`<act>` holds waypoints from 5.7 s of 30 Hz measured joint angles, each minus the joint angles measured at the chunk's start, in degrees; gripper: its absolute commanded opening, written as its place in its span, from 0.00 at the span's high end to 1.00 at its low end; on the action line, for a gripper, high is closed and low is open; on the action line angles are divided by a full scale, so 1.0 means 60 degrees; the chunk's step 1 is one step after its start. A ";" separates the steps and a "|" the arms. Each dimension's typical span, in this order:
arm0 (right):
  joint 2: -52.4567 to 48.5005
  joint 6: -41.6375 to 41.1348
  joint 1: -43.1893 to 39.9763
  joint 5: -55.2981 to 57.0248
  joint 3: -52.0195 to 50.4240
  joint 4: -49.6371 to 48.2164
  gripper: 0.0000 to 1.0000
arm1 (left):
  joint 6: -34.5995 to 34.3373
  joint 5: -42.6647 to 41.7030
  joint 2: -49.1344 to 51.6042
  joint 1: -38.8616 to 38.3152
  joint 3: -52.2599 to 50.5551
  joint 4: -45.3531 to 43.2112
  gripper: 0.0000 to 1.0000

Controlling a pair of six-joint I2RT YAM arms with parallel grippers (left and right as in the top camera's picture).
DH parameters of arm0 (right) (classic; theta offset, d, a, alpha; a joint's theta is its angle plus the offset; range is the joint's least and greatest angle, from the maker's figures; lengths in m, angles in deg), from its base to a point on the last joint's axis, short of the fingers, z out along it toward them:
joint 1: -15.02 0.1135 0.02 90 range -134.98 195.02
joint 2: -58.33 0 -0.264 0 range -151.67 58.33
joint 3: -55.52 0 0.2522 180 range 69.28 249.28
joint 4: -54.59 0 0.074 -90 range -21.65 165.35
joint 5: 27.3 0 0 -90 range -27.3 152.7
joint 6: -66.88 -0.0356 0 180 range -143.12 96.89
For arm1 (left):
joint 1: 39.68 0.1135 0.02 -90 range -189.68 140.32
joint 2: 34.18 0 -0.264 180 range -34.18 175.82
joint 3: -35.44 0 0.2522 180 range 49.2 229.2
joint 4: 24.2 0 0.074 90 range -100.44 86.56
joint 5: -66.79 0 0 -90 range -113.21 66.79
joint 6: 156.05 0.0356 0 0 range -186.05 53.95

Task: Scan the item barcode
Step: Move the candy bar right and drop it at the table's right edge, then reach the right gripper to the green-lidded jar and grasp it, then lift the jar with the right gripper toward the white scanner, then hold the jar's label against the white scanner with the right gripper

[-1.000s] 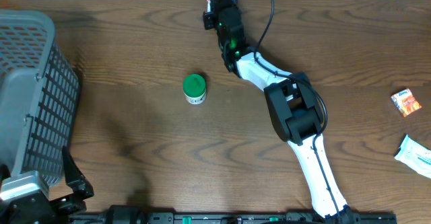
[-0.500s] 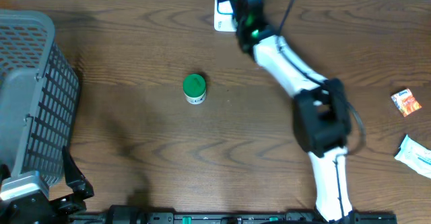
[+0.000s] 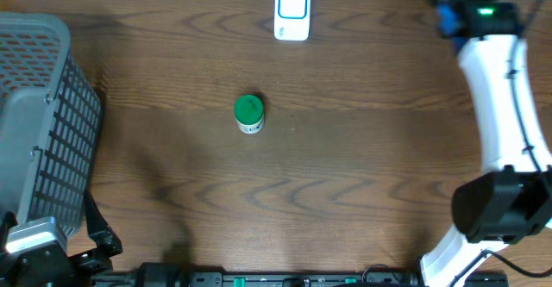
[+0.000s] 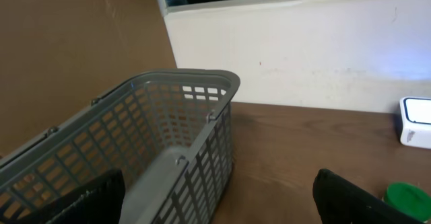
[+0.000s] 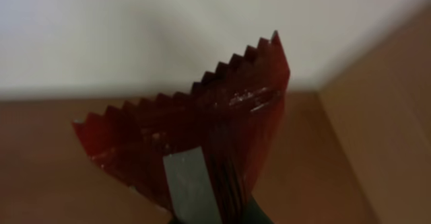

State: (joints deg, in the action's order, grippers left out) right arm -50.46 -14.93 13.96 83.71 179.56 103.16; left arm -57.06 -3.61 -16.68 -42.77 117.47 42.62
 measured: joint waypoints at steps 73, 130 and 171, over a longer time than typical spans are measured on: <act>-0.4856 -0.9198 0.6630 -0.5100 0.4652 0.6772 0.01 | -0.0484 0.0000 0.0000 0.0000 0.0000 0.2925 0.11; -0.6659 -0.4969 0.3883 -1.0877 0.5526 1.0389 0.40 | -0.0528 0.0000 0.0000 0.0000 0.0000 0.4116 0.11; -0.5931 -0.3406 0.3024 -0.7949 1.0116 0.8590 0.51 | -0.0532 -0.0004 0.0000 0.0000 0.0000 0.5093 0.11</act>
State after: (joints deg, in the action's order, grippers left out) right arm -86.04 -35.37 32.10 36.02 240.26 154.70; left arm -60.25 -3.64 -16.68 -42.77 117.47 73.18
